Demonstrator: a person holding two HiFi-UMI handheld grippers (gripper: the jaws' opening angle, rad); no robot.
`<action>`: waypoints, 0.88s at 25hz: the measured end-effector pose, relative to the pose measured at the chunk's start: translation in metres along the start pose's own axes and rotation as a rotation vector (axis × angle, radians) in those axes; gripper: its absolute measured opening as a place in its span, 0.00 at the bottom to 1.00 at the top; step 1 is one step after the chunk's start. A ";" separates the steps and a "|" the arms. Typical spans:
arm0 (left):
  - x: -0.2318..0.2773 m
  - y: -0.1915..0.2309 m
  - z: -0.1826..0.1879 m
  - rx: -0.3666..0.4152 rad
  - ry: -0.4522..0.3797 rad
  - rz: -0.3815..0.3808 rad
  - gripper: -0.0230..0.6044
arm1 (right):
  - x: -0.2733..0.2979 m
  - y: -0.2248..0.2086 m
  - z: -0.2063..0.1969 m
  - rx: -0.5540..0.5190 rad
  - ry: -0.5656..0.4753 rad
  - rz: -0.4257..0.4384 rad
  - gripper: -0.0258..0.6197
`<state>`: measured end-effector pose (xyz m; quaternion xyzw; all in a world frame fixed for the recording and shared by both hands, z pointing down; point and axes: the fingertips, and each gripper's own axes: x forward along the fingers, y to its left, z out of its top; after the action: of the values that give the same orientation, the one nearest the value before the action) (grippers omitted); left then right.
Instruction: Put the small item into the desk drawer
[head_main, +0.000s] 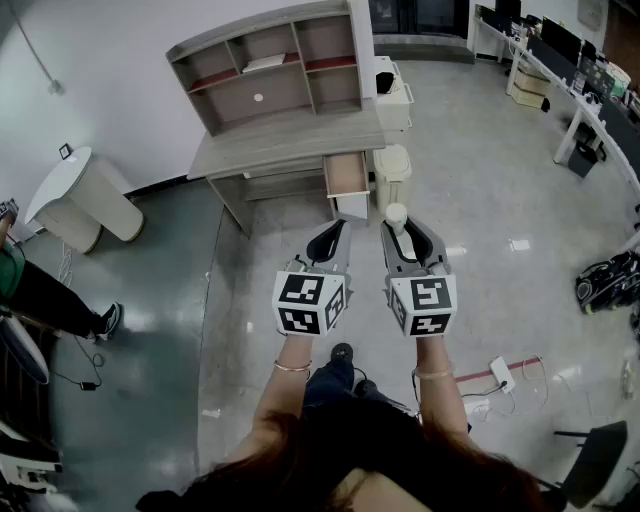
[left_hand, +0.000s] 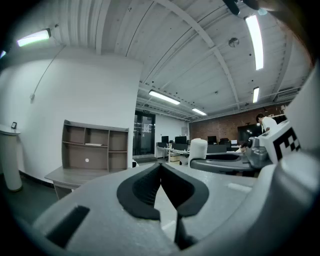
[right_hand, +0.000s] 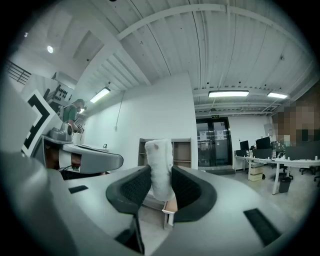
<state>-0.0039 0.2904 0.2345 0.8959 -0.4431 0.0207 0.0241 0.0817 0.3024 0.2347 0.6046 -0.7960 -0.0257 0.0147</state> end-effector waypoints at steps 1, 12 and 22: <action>0.002 0.002 0.000 0.000 0.000 0.000 0.06 | 0.002 -0.001 0.000 0.001 -0.003 -0.004 0.23; 0.041 0.038 -0.009 -0.024 0.009 -0.023 0.06 | 0.053 -0.008 -0.014 -0.004 0.020 -0.005 0.23; 0.088 0.084 -0.013 -0.048 0.029 -0.057 0.06 | 0.113 -0.018 -0.019 -0.026 0.049 -0.039 0.23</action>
<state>-0.0179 0.1708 0.2552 0.9069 -0.4174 0.0226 0.0526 0.0698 0.1879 0.2517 0.6201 -0.7831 -0.0217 0.0414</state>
